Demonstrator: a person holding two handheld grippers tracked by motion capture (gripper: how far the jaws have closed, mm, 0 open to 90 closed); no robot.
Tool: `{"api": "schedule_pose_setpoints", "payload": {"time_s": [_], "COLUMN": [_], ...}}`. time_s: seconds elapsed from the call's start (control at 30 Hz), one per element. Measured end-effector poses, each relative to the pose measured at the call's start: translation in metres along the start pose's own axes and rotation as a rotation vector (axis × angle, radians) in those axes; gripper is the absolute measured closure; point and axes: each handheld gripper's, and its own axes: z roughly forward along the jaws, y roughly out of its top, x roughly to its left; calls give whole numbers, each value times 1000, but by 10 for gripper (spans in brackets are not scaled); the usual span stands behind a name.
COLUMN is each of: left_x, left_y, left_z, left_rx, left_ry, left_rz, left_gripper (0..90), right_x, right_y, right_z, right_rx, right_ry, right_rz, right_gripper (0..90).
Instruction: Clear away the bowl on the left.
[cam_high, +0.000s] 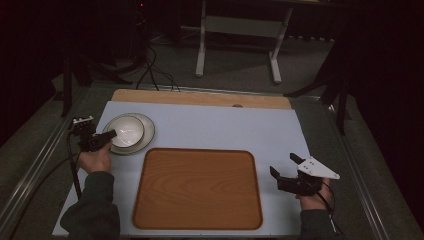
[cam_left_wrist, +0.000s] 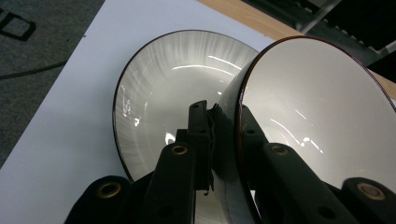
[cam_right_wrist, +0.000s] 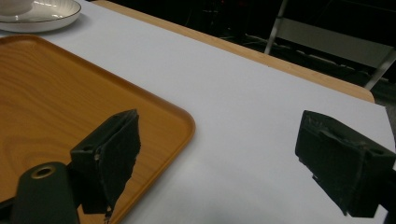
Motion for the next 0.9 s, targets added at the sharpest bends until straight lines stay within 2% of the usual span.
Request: {"api": "schedule_pose_setpoints", "payload": {"time_s": [0.27, 0.9], "left_x": [-3, -3], "left_y": [0, -6], "left_z": [-10, -32], "left_rx": [-17, -44], "left_ry": [-33, -68], "left_rz": [20, 49], "left_gripper": [821, 820], "right_x": [0, 0], "right_y": [0, 0], "right_z": [0, -1], "right_rx": [-4, -6], "right_ry": [0, 0], "right_rz": [1, 0], "right_gripper": [135, 135]}}
